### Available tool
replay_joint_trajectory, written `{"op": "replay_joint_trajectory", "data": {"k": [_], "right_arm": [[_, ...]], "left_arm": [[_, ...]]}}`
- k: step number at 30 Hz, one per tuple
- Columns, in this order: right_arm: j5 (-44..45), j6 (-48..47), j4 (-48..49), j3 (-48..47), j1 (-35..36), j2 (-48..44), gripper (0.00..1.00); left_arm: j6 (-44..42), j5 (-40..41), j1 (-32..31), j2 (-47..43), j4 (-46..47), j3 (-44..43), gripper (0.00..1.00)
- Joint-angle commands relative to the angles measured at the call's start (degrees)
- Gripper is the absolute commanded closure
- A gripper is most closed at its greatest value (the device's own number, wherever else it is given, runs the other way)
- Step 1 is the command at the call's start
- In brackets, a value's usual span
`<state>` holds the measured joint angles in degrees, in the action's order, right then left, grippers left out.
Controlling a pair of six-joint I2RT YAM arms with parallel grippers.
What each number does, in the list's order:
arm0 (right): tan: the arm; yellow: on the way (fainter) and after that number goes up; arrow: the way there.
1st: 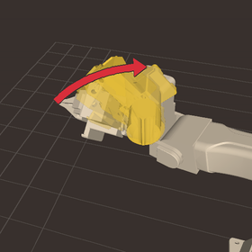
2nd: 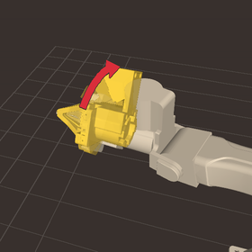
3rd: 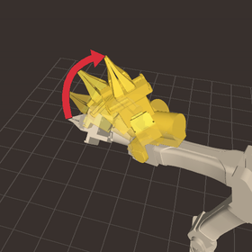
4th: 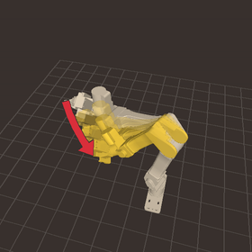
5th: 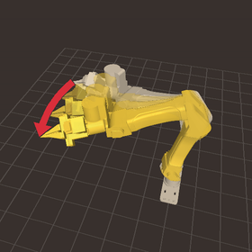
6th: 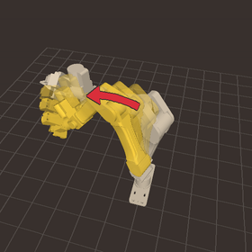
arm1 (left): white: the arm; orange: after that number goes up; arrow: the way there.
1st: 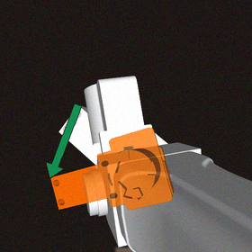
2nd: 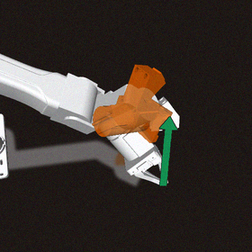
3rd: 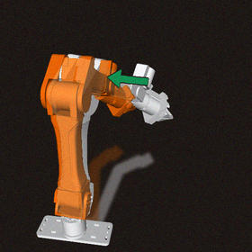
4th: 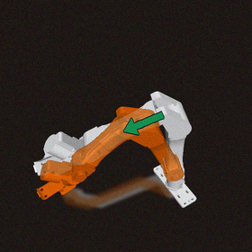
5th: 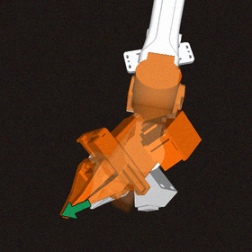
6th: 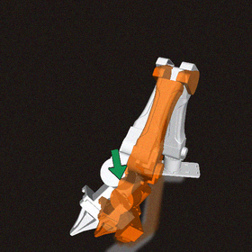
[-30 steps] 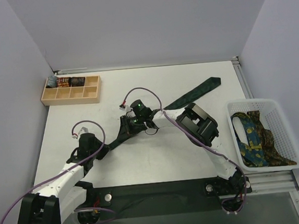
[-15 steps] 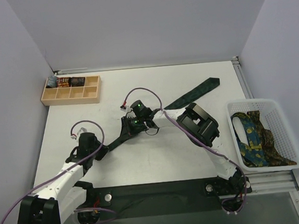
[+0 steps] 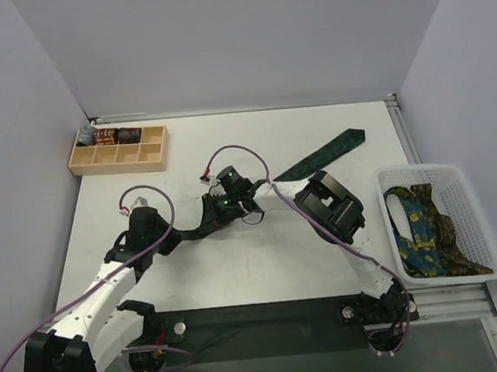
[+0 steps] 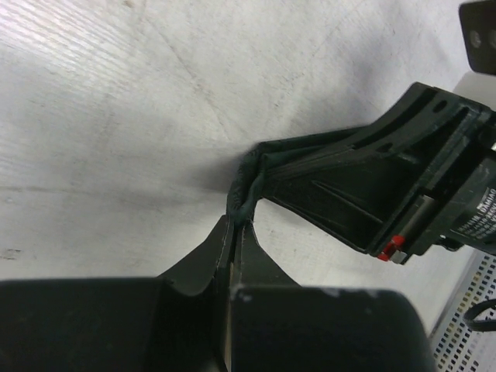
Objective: Roll the ties
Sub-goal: Roll the tie
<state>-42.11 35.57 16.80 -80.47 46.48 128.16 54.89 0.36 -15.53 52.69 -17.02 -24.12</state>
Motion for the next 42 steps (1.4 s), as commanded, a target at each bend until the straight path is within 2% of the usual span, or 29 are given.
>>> {"op": "replay_joint_trajectory", "data": {"k": [1, 10, 20, 30, 35, 42], "right_arm": [[4.3, -2.5, -6.2, -0.2, -0.4, 0.9, 0.94], [4.1, -2.4, -6.3, -0.3, -0.5, 0.1, 0.94], [3.9, -2.3, -6.2, 0.1, -0.8, -2.6, 0.92], [6.5, -3.0, -6.5, 1.5, -1.9, -7.9, 0.84], [6.7, -3.0, -6.4, 2.2, -2.9, -8.8, 0.84], [5.2, -3.1, -7.0, -0.1, -2.3, -5.2, 0.87]], "left_arm": [[0.6, -1.9, -1.9, 0.7, 0.6, -4.1, 1.00], [3.6, 0.6, -8.5, 6.3, 4.5, -7.2, 1.00], [7.3, 3.8, -9.4, 11.7, 8.8, -8.3, 1.00], [5.6, 5.1, -9.4, 13.9, 8.7, -10.0, 1.00], [4.2, 4.8, -9.5, 15.2, 7.8, -11.3, 1.00], [3.5, 4.1, -9.5, 15.0, 7.5, -12.4, 1.00]]}}
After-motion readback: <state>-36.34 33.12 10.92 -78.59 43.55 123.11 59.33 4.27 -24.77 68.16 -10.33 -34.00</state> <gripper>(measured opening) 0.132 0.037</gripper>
